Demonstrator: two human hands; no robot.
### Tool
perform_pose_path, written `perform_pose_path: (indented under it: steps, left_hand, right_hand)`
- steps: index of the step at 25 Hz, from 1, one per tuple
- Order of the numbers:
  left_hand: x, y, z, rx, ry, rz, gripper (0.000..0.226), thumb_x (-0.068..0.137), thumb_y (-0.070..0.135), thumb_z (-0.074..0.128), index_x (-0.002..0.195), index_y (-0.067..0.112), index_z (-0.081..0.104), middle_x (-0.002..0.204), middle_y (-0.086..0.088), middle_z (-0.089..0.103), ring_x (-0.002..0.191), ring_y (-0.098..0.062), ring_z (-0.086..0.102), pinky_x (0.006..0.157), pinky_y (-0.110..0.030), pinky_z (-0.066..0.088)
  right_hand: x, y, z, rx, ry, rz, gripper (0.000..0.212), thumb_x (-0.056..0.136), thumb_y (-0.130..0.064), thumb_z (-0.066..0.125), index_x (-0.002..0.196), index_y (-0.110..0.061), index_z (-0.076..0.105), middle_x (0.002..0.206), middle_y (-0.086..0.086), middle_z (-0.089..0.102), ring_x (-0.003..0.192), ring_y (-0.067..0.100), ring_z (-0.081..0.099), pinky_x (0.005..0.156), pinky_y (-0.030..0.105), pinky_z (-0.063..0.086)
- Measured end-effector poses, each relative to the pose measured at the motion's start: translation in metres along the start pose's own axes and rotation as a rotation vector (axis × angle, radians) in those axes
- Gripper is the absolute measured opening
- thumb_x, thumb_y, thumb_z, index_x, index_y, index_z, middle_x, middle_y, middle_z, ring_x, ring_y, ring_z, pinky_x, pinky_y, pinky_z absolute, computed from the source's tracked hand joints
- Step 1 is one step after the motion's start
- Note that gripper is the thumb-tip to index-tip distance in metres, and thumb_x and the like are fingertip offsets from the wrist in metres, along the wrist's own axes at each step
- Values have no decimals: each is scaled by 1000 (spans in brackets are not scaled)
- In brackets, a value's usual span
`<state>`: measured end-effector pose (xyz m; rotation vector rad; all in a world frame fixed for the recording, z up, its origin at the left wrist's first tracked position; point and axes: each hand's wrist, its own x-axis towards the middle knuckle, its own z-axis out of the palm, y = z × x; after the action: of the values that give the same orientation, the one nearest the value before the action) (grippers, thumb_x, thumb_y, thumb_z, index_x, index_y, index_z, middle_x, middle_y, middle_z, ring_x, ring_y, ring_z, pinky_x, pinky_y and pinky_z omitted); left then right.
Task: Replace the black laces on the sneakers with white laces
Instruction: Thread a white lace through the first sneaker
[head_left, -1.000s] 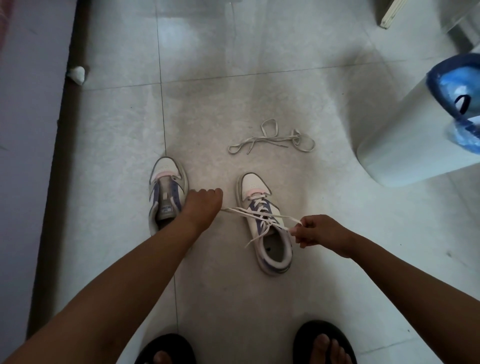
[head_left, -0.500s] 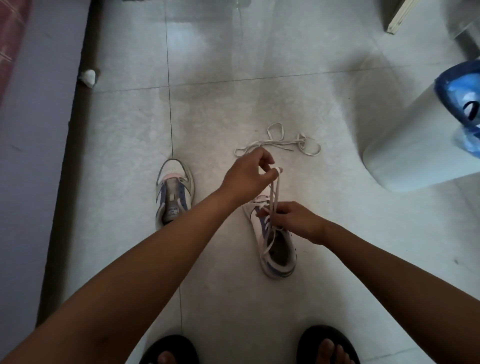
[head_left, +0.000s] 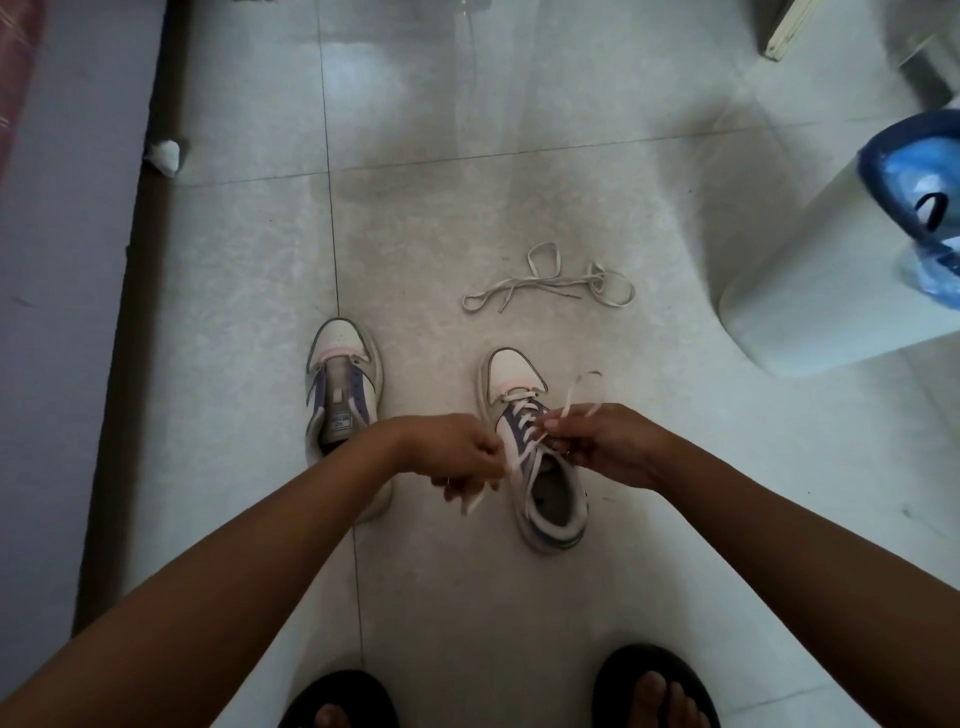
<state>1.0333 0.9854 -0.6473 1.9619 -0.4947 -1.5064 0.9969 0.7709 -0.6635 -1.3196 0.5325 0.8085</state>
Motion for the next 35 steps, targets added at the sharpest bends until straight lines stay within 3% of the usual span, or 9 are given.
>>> perform_pose_path:
  steps: [2,5,8,11,14,17,24,29,35]
  left_hand:
    - [4,4,2,92,-53,11,18,95,20,49,102,17,65,89,1,68,73,-11,64,54,-22,48]
    - [24,16,4,-133,429,144,32,94,6,43,122,13,55,118,-5,61,102,-11,56,78,-17,45]
    - [38,23,17,-379,433,181,34,93,0,40,122,7,56,119,-8,58,104,-12,52,82,-16,42]
    - [44,19,23,-419,406,211,37,92,-5,41,124,7,57,110,-3,60,87,-2,57,72,-11,45]
    - [41,14,15,-417,426,247,30,91,-1,54,118,8,62,90,12,62,69,15,59,58,-2,42]
    - [39,11,13,-357,456,201,16,85,9,67,98,0,70,71,8,63,60,7,58,55,-6,40]
    - [40,-15,0,561,726,4,19,89,31,56,93,14,63,100,-3,57,90,-21,57,73,-31,41]
    - [49,2,11,-466,830,-40,11,88,18,57,79,12,56,78,-7,66,70,-19,61,57,-27,45]
    - [48,-37,12,666,788,-166,15,94,25,46,98,13,53,98,-6,59,88,-28,60,67,-32,38]
  right_hand:
    - [-1,1,4,-42,17,1,25,78,12,62,71,-11,70,69,4,69,66,15,61,61,22,40]
    - [-5,-5,8,-350,22,-107,27,71,15,64,66,-12,64,64,0,64,66,12,60,61,20,46]
    - [-8,-10,14,-926,214,-458,23,70,5,67,65,-17,65,64,-8,62,61,3,57,59,25,44]
    - [-1,1,15,-1379,450,-930,11,71,-1,73,77,-3,64,72,12,61,66,29,56,58,39,43]
    - [2,4,14,-1082,403,-711,10,80,-10,68,82,-8,59,82,9,58,76,22,52,66,32,41]
    - [4,6,7,-833,387,-500,12,75,-17,73,72,-17,61,73,-3,63,70,15,58,63,28,43]
    - [-14,25,-25,-559,377,-312,12,77,-15,76,68,-13,68,63,0,65,53,7,54,52,14,44]
    - [-19,33,-37,-176,348,-168,12,84,-19,68,81,-8,69,65,5,66,52,9,52,53,20,45]
    - [-27,47,-60,68,380,30,14,84,-19,69,78,-7,64,65,5,62,52,11,50,57,26,45]
